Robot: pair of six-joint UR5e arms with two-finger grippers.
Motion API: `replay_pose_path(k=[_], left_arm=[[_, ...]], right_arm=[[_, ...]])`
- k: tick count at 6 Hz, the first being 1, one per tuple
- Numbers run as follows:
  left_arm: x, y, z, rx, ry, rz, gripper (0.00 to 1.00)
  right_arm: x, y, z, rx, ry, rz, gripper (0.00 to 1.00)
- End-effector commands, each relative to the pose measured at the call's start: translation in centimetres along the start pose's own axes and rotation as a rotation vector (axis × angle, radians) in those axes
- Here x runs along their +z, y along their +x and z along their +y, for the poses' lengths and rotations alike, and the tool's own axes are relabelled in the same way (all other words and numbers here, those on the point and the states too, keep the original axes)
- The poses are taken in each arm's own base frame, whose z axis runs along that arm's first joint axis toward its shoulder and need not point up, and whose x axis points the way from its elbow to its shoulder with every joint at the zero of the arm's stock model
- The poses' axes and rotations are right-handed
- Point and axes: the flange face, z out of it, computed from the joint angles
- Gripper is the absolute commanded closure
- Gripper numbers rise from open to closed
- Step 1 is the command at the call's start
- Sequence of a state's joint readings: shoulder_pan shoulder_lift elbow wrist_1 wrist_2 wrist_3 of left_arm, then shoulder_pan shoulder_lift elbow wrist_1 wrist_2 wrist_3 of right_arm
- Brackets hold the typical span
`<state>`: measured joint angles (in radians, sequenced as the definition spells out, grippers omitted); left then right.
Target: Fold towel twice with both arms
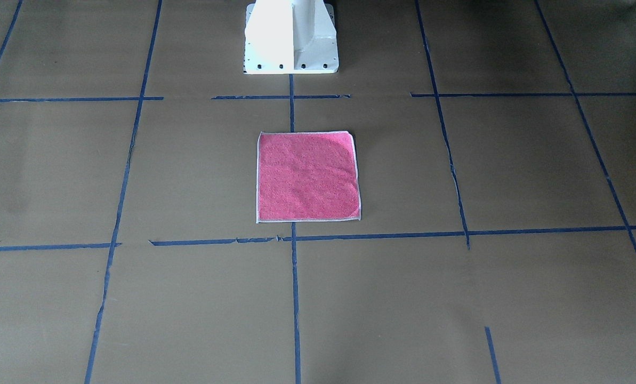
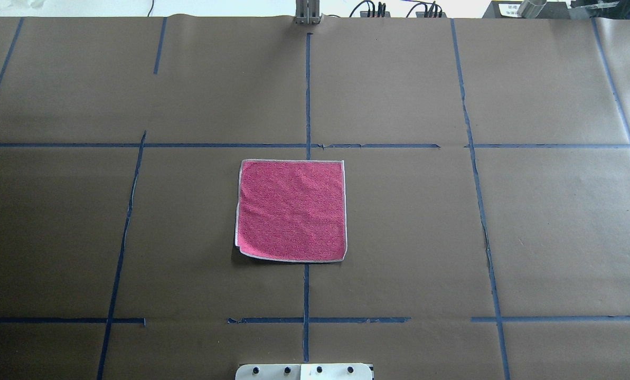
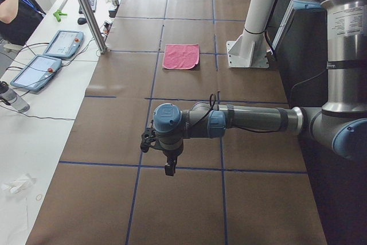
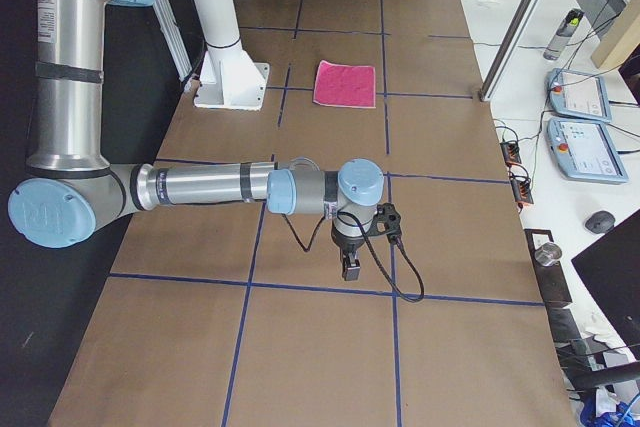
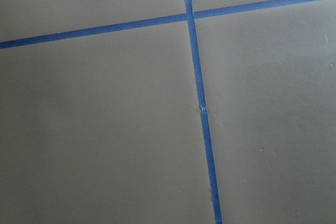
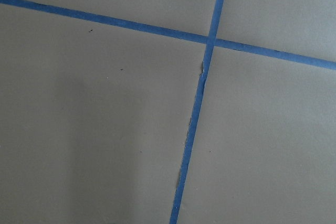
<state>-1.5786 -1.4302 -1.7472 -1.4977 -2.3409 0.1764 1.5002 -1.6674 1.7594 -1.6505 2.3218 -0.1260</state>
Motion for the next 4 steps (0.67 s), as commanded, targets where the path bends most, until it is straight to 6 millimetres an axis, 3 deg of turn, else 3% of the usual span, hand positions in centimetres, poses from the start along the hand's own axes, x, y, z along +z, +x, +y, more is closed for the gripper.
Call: replay_pose_path(k=[1,2,3,4], left_arm=[[-0.3,0.3,0.0,0.004,0.006,0.001,0.00],[-0.6,0.5,-0.4,0.013,0.013,-0.002,0.00],[-1.6,1.5,-1.4,0.030,0.040,0.001,0.00],[-4.5,4.2,-7.8,0.133,0.128,-0.018,0.00]], right_arm=[[-0.4,-0.4,-0.6,-0.016,0.010,0.004,0.00],[0.0,-1.4,-1.1,-0.033,0.001,0.000,0.00],[-1.0,-3.9,-3.3,-0.089,0.025,0.003,0.00],[-1.0,-5.2,-5.9,-0.115,0.026,-0.002,0.00]])
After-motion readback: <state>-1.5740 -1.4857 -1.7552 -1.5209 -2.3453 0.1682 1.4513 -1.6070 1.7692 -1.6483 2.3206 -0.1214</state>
